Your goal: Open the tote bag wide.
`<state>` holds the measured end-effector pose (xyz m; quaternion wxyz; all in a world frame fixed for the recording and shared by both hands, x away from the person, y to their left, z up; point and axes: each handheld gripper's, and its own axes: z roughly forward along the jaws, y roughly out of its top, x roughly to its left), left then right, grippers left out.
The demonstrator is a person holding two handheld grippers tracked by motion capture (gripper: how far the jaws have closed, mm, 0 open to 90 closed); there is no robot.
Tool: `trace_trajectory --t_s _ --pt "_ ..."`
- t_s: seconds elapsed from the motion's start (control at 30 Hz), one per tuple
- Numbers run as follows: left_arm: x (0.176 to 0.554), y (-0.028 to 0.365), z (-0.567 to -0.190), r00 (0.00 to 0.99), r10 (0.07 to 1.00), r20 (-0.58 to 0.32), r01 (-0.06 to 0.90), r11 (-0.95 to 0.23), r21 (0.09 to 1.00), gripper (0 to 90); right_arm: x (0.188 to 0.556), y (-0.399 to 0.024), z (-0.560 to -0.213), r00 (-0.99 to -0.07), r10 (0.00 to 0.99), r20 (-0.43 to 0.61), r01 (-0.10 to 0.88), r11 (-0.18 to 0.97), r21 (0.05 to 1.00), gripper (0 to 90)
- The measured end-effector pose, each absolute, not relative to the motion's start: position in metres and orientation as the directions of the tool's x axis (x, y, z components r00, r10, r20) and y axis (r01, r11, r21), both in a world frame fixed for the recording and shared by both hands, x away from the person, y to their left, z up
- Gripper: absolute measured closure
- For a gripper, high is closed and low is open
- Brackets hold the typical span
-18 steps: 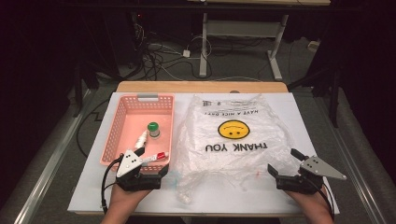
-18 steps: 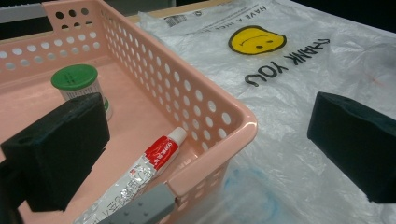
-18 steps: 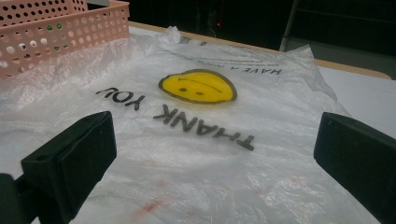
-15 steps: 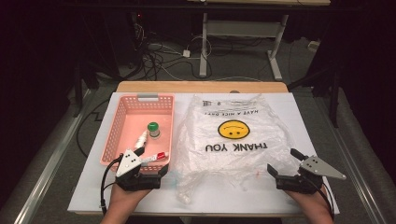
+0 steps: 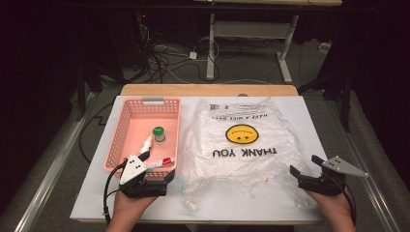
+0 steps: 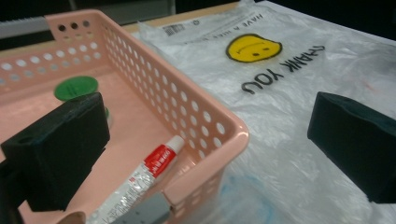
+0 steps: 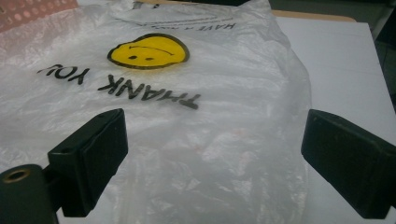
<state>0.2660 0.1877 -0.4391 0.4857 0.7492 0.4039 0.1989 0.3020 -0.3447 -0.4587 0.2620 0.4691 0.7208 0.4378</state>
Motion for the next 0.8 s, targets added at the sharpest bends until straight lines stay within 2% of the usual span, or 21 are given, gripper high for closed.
trace_trajectory --t_s 0.13,0.2,0.3,0.33,0.4,0.43,0.47,0.53,0.57,0.67,0.73,0.8 --pt "0.268 0.189 -0.441 0.622 0.772 -0.13 0.441 -0.208 0.873 0.0 0.309 -0.351 -0.459 -0.417 0.907 0.063 0.46 0.151 0.875 12.1" --pt "0.267 0.187 -0.442 0.622 0.774 -0.116 0.437 -0.22 0.872 0.0 0.314 -0.351 -0.453 -0.412 0.907 0.089 0.453 0.12 0.883 13.5" --pt "0.267 0.185 -0.443 0.627 0.77 -0.119 0.448 -0.231 0.864 0.0 0.32 -0.347 -0.447 -0.416 0.907 0.064 0.436 0.137 0.89 15.3" --pt "0.267 0.184 -0.443 0.63 0.767 -0.122 0.452 -0.234 0.861 0.0 0.331 -0.345 -0.443 -0.415 0.91 0.02 0.437 0.18 0.881 16.7" --pt "0.266 0.186 -0.441 0.656 0.735 -0.171 0.469 -0.219 0.856 0.0 0.339 -0.346 -0.443 -0.417 0.909 0.013 0.444 0.191 0.875 17.1" --pt "0.267 0.187 -0.44 0.658 0.732 -0.176 0.477 -0.224 0.85 0.0 0.356 -0.349 -0.445 -0.409 0.913 0.007 0.471 0.204 0.858 18.1" --pt "0.267 0.188 -0.439 0.657 0.735 -0.165 0.476 -0.236 0.847 0.0 0.356 -0.349 -0.445 -0.409 0.913 0.007 0.471 0.204 0.858 18.1" --pt "0.263 0.192 -0.44 0.646 0.756 -0.107 0.457 -0.27 0.848 0.0 0.379 -0.353 -0.449 -0.405 0.914 0.004 0.491 0.214 0.845 22.8" --pt "0.257 0.199 -0.443 0.615 0.784 -0.087 0.441 -0.25 0.862 0.0 0.386 -0.355 -0.45 -0.404 0.915 0.011 0.495 0.209 0.843 24.4" --pt "0.255 0.206 -0.447 0.59 0.799 -0.116 0.445 -0.201 0.873 0.0 0.406 -0.361 -0.455 -0.38 0.923 0.06 0.526 0.162 0.835 27.3" --pt "0.255 0.205 -0.447 0.596 0.795 -0.112 0.441 -0.207 0.873 0.0 0.419 -0.366 -0.458 -0.366 0.925 0.104 0.534 0.117 0.838 32.0" --pt "0.255 0.204 -0.446 0.607 0.79 -0.09 0.429 -0.23 0.874 0.0 0.432 -0.367 -0.459 -0.361 0.925 0.122 0.554 0.107 0.826 32.2"
